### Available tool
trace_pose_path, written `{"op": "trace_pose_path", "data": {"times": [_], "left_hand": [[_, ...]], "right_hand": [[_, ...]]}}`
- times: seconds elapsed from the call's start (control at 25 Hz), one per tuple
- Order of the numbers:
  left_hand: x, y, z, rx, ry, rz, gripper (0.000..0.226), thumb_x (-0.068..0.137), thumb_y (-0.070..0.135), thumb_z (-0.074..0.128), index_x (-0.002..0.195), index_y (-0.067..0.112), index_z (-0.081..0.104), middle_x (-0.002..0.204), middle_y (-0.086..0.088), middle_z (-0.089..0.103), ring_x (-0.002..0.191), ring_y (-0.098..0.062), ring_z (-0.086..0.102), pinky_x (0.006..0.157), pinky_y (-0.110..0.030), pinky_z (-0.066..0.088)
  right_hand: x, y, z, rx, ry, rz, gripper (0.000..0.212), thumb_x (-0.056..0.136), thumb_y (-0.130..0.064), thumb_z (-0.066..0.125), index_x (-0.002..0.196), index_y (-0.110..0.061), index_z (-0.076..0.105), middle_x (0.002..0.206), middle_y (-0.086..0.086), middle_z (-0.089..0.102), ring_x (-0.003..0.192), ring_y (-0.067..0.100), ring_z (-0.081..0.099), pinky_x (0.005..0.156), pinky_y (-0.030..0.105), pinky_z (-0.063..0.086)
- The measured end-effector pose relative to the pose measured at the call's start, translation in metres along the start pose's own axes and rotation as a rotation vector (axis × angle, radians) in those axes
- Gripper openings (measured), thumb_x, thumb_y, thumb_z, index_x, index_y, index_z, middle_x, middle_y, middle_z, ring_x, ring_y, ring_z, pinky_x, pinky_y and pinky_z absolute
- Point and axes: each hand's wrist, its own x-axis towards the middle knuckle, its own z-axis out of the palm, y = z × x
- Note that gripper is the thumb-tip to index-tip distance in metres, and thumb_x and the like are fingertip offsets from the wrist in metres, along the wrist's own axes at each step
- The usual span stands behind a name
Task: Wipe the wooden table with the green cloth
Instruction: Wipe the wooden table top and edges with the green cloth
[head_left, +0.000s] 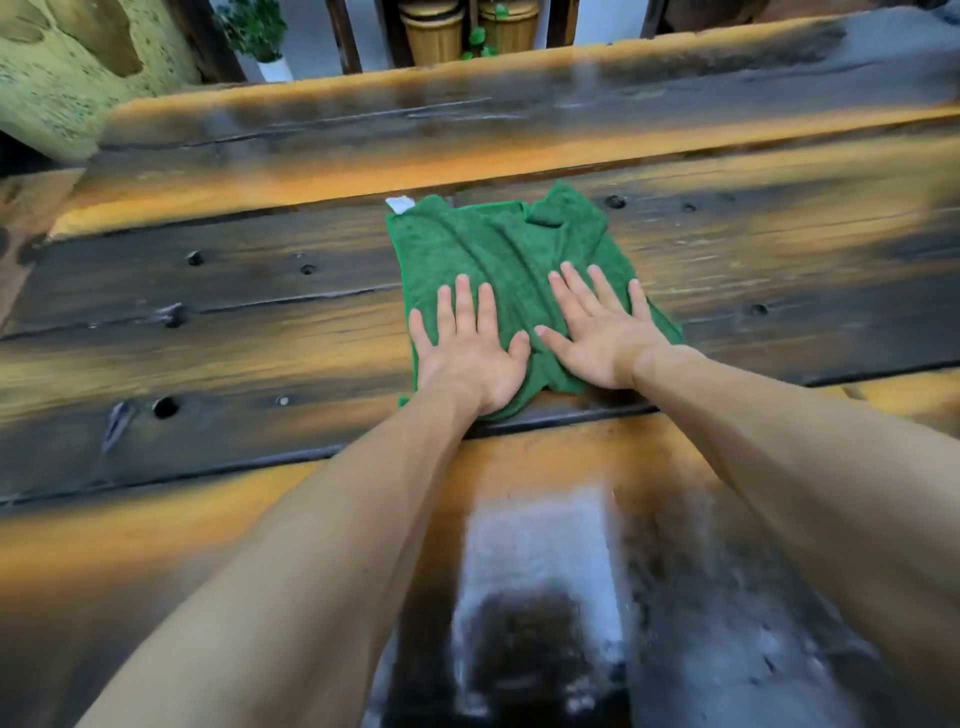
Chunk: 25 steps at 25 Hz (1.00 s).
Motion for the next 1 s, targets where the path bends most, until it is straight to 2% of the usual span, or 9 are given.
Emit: {"op": "trace_pose_path", "data": {"times": [0.2,0.44,0.72,0.84,0.92,1.0], "left_hand": [[-0.08,0.008,0.022,-0.016,-0.051,0.057,0.077,0.101,0.062,0.016,0.159,0.021,-0.014,0.164,-0.002,-0.029,0.151,-0.021,-0.026,0.119,-0.057,-0.016],[-0.168,0.011,0.045,0.009,-0.104,0.075,0.077,0.101,0.062,0.013,0.158,0.022,-0.019,0.161,-0.003,-0.035,0.149,-0.022,-0.031,0.117,-0.058,-0.019],[-0.256,0.022,0.069,0.007,-0.106,0.087,0.078,0.1,0.064,0.013,0.158,0.023,-0.018,0.162,-0.003,-0.033,0.149,-0.025,-0.031,0.116,-0.06,-0.019],[-0.293,0.028,0.083,0.024,-0.108,0.084,0.079,0.095,0.066,0.002,0.157,0.023,-0.021,0.161,-0.004,-0.035,0.148,-0.028,-0.032,0.115,-0.062,-0.019],[-0.315,0.033,0.089,0.027,-0.117,0.078,0.087,0.081,0.067,-0.014,0.156,0.023,-0.024,0.159,-0.004,-0.038,0.147,-0.028,-0.034,0.114,-0.064,-0.019],[-0.334,0.039,0.095,0.021,-0.131,0.084,0.092,0.072,0.067,-0.02,0.153,0.024,-0.029,0.157,-0.004,-0.042,0.145,-0.029,-0.038,0.114,-0.064,-0.021]], "right_hand": [[-0.093,-0.001,0.027,-0.001,-0.016,0.039,0.077,0.098,-0.066,0.019,0.158,-0.028,-0.011,0.163,-0.011,-0.022,0.15,0.016,-0.021,0.118,0.054,-0.014],[-0.169,-0.008,0.051,0.003,-0.062,0.036,0.08,0.096,-0.068,0.019,0.156,-0.029,-0.017,0.16,-0.012,-0.029,0.148,0.018,-0.026,0.117,0.055,-0.016],[-0.259,-0.009,0.072,0.008,-0.113,0.035,0.079,0.096,-0.067,0.018,0.155,-0.03,-0.02,0.158,-0.014,-0.031,0.147,0.018,-0.029,0.116,0.055,-0.018],[-0.296,-0.007,0.084,0.003,-0.128,0.034,0.079,0.096,-0.069,0.016,0.152,-0.032,-0.026,0.155,-0.014,-0.037,0.144,0.02,-0.034,0.115,0.056,-0.02],[-0.319,-0.006,0.089,0.0,-0.137,0.04,0.079,0.096,-0.069,0.015,0.149,-0.032,-0.03,0.153,-0.014,-0.041,0.142,0.021,-0.038,0.114,0.057,-0.021],[-0.338,-0.003,0.094,0.0,-0.161,0.043,0.079,0.094,-0.07,0.011,0.146,-0.032,-0.034,0.151,-0.013,-0.044,0.14,0.021,-0.042,0.114,0.058,-0.022]]}}
